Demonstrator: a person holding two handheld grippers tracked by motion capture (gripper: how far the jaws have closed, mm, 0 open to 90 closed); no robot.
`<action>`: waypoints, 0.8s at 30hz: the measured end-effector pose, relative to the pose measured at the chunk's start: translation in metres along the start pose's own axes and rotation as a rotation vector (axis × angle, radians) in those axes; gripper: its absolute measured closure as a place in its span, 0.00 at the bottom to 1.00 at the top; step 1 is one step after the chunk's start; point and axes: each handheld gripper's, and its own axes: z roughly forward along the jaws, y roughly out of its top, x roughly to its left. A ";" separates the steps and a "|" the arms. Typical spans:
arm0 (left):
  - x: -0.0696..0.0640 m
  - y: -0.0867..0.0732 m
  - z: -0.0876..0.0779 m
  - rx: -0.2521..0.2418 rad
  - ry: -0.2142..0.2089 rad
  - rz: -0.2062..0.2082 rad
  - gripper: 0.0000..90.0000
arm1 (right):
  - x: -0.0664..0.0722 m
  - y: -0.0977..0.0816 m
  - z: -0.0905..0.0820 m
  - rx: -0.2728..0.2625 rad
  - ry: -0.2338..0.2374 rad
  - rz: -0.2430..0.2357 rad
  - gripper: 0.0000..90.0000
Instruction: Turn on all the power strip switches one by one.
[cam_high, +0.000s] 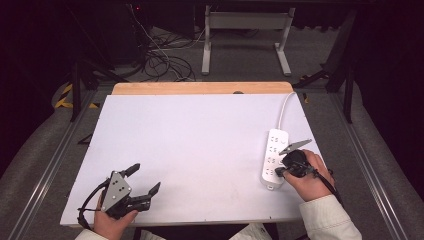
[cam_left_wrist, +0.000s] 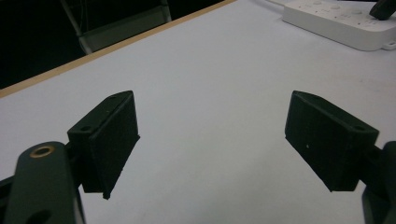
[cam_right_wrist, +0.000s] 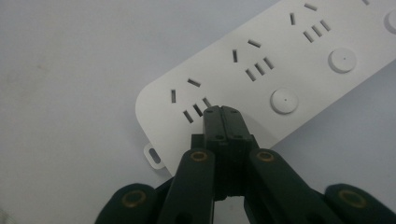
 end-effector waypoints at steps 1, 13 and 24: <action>0.000 0.000 0.000 0.000 0.001 -0.001 0.20 | 0.000 0.000 0.000 -0.001 0.002 0.002 1.00; 0.000 0.001 0.001 0.003 0.007 0.009 0.20 | -0.001 0.003 -0.034 -0.199 0.015 0.014 1.00; 0.000 0.000 0.001 0.000 0.007 0.004 0.20 | -0.003 0.009 -0.040 -0.210 0.003 0.005 1.00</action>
